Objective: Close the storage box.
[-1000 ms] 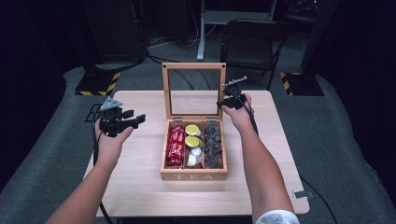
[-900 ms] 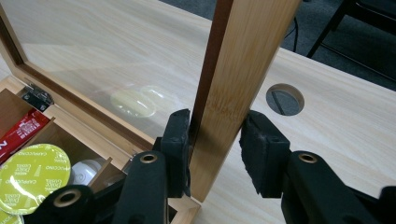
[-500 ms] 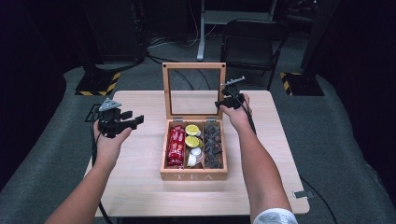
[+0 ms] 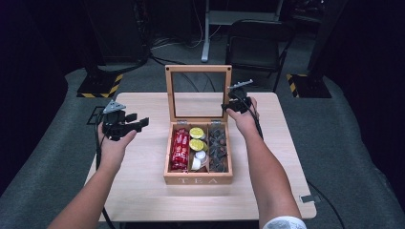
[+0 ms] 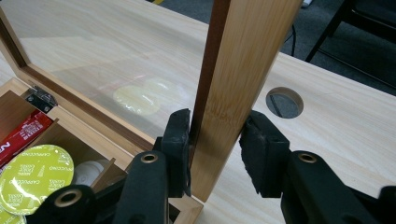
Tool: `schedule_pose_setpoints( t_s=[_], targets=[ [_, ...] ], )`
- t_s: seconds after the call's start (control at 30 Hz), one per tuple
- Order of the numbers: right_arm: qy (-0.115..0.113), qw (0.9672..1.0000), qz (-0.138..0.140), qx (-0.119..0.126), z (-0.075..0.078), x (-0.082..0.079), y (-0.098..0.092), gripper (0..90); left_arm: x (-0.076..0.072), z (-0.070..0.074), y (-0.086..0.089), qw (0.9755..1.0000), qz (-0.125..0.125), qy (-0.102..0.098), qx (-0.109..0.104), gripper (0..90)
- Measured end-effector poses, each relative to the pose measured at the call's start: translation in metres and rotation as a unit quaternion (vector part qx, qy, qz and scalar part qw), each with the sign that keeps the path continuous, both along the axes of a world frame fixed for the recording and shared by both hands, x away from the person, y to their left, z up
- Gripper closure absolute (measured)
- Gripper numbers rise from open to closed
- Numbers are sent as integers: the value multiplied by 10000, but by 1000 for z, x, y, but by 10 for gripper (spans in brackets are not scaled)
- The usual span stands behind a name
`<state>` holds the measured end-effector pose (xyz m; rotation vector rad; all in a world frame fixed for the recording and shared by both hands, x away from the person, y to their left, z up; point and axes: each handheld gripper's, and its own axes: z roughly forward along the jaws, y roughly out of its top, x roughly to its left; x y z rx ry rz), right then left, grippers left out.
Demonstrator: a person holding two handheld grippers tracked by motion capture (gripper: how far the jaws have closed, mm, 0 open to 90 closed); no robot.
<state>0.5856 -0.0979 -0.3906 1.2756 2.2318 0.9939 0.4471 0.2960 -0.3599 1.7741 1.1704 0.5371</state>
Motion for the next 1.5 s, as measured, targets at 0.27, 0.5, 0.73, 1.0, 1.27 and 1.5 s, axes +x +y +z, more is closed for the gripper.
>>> schedule_pose_setpoints(
  t_s=[0.27, 0.5, 0.73, 1.0, 1.27, 1.5],
  targets=[
    [-202, 9998, -65, 7, -1, -11, 0, 638, 8, -3, -17, 9999, -91, 30, -42, 426],
    [-329, 9994, -137, 15, -1, -22, 0, 644, 22, 7, -30, 9999, -138, -34, -78, 426],
    [-381, 9992, -95, 14, -1, -29, 1, 647, 34, 14, -40, 9998, -191, -23, -8, 432],
    [-444, 9988, -155, 100, -3, -32, 0, 647, 50, 40, -51, 9992, -312, -241, -37, 438],
    [-519, 9983, -227, 103, -4, -36, 1, 647, 58, 52, -57, 9988, -288, -389, 42, 458],
    [-603, 9974, -368, 143, -7, -43, 1, 646, 62, 54, -66, 9980, -434, -456, 21, 519]
  ],
)
